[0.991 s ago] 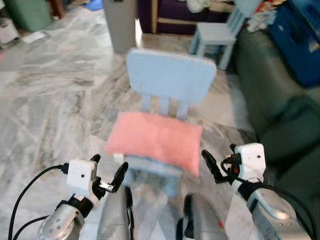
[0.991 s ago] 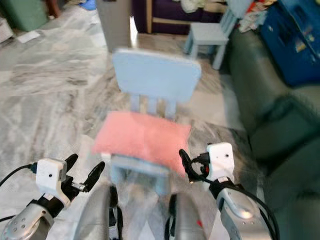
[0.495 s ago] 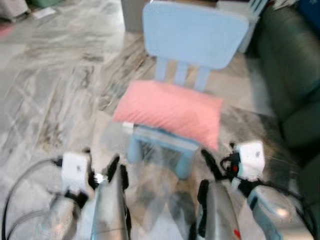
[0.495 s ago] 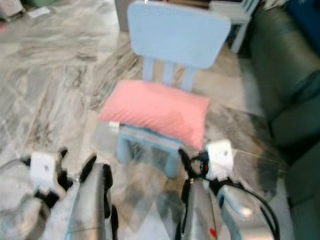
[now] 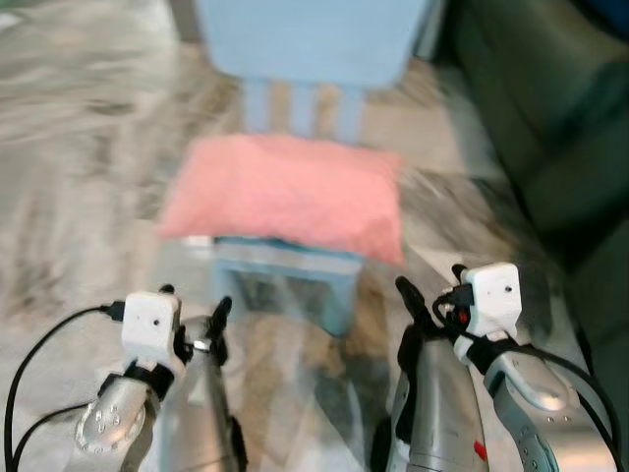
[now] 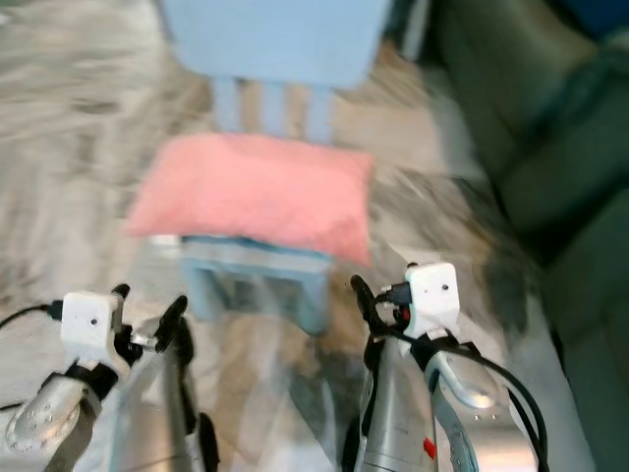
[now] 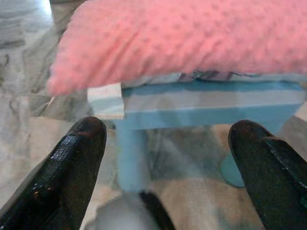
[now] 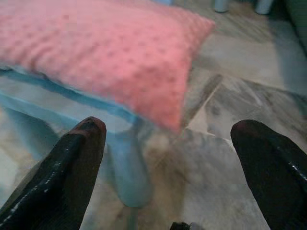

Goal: Move the pillow to the sofa

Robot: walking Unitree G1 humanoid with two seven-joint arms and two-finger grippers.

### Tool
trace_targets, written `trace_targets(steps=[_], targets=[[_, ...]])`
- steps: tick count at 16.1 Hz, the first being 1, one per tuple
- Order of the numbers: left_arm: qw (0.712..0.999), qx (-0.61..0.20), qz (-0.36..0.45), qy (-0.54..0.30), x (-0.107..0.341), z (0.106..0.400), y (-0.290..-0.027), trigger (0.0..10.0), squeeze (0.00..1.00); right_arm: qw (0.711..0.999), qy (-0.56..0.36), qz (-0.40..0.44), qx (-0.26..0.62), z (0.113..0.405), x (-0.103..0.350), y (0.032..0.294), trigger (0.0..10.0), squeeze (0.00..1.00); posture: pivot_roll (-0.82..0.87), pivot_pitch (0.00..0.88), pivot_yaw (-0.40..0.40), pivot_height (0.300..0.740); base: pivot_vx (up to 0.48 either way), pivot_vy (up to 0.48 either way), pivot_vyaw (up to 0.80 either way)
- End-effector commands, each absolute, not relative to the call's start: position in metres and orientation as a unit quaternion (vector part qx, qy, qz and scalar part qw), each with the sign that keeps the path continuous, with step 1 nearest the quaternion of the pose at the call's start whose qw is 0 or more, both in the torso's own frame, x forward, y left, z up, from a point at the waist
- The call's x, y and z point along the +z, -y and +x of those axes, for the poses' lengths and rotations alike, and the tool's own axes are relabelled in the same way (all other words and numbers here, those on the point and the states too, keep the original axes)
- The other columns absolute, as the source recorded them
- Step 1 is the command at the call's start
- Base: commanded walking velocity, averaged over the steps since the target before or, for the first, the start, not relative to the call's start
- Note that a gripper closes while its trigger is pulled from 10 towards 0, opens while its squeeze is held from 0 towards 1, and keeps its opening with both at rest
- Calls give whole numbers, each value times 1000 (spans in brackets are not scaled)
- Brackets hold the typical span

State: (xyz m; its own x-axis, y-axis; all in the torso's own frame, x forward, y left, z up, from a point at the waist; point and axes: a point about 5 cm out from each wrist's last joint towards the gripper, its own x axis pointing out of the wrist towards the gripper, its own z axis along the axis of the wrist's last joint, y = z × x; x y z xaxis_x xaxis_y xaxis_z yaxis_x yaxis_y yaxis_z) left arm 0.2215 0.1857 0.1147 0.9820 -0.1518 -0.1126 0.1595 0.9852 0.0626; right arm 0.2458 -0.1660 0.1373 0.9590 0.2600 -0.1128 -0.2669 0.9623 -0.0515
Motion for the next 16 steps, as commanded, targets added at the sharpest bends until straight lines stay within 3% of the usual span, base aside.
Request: trace_targets(steps=[1, 4, 7, 10, 14, 16], targets=[[996, -61, 44, -42, 119, 224, -191, 10000, 0, 990, -37, -39, 130, 249, 144, 168, 10000, 0, 35, 211, -10, 340, 0, 0, 0], [997, -36, 66, 19, 147, 243, -198, 10000, 0, 990, -4, -47, 129, 260, 159, 168, 10000, 0, 36, 205, -7, 305, 0, 0, 0], [992, 21, 78, 101, 192, 271, -221, 10000, 0, 990, 52, -38, 125, 282, 194, 170, 10000, 0, 42, 193, -1, 305, 0, 0, 0], [988, 58, 74, 120, 210, 289, -240, 10000, 0, 987, 89, -37, 127, 301, 222, 175, 10000, 0, 47, 194, 4, 305, 0, 0, 0], [992, 116, -13, 45, 205, 331, -272, 10000, 0, 985, 89, 30, 147, 339, 248, 191, 10000, 0, 61, 223, 0, 305, 0, 0, 0], [987, 122, -77, 72, 228, 362, -278, 10000, 0, 979, 68, 92, 170, 363, 257, 191, 10000, 0, 44, 246, 4, 305, 0, 0, 0]])
